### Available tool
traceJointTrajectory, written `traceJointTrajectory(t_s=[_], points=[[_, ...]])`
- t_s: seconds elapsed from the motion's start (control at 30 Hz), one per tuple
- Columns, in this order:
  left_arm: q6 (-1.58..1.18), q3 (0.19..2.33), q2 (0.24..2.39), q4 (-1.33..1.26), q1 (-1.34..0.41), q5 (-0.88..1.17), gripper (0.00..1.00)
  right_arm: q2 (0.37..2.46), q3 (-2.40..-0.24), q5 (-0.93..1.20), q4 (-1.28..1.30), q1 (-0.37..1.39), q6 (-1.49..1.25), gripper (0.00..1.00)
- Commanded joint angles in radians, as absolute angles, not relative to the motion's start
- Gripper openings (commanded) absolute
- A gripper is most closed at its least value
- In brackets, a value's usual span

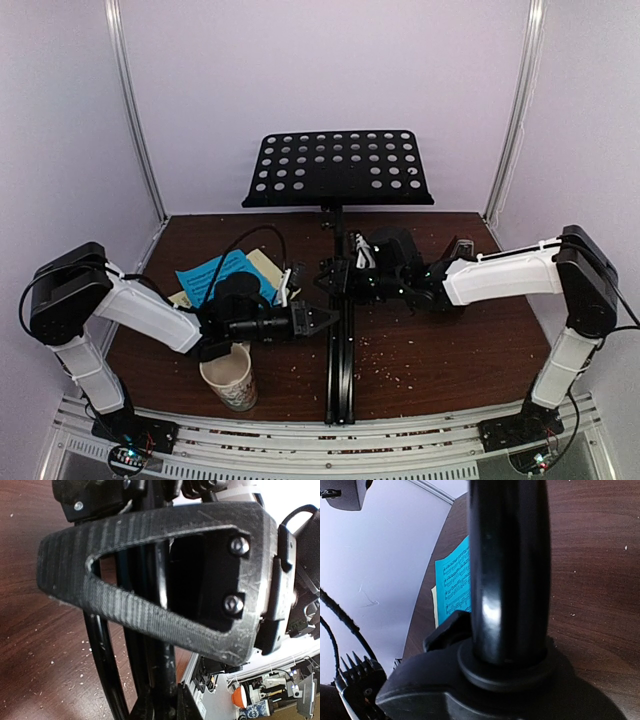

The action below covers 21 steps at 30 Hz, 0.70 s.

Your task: Pack up the instrument practice props

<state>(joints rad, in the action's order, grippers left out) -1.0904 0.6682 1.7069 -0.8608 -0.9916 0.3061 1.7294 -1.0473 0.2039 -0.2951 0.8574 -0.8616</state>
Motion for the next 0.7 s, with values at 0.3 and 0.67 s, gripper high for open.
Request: traceJointTrajectory(t_s=[0.3, 0.67], points=[[-1.053, 0.672, 1.804, -1.174, -1.002, 0.348, 0.0, 1.877, -1.028, 0.102, -0.424, 0.776, -0.845, 0.0], [-1.05, 0.71, 1.834, -1.17, -0.991, 0.388, 0.0, 1.869, -1.058, 0.123, -0.384, 0.765, -0.843, 0.0]])
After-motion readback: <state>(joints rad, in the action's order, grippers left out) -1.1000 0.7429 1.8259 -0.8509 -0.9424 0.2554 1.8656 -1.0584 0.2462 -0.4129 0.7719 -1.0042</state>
